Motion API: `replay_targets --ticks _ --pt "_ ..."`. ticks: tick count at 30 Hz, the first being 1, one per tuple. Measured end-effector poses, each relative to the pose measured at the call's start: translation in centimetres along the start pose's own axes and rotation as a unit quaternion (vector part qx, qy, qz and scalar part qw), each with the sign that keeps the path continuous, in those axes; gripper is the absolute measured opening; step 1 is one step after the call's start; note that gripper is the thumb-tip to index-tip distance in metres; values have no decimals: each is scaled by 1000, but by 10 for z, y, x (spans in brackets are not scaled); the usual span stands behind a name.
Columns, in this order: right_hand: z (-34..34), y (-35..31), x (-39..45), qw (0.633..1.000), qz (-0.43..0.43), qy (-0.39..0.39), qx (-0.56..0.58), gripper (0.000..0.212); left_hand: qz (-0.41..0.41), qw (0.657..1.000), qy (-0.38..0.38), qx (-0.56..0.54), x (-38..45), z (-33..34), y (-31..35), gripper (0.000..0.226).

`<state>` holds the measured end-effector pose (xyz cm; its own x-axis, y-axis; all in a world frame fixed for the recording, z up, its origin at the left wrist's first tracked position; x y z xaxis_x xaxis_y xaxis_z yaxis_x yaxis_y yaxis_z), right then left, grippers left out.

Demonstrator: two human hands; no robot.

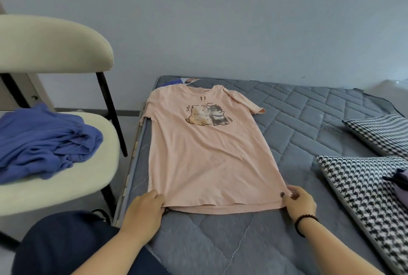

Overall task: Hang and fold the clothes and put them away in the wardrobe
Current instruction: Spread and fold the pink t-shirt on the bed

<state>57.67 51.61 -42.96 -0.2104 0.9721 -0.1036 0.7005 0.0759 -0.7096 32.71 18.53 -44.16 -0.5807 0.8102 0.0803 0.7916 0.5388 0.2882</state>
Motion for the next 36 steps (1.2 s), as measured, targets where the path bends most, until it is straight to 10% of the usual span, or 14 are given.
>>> replay_targets --ticks 12,17,26,36 --pt "-16 2 3 971 34 -86 -222 8 -102 984 -105 -98 -33 -9 -18 33" --pt "42 -63 -14 918 -152 -55 -362 56 -151 974 -58 -155 -34 -13 -15 28" --pt "198 -135 -50 852 -340 -188 -352 60 -244 944 33 -219 1 2 -44 28" --pt "298 -214 5 838 -373 -176 -356 80 -367 723 144 -568 105 9 -91 19"
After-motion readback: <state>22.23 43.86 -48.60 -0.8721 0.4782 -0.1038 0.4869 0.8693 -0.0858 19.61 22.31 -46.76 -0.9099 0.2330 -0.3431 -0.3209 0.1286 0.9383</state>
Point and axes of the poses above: each hand's wrist, its own x-axis towards the middle knuckle, its own z-axis out of the palm, y = z × x, the point moved 5 cm from there along x, towards the middle knuckle, and after that the axes turned 3 degrees about z, right-handed, at the moved point
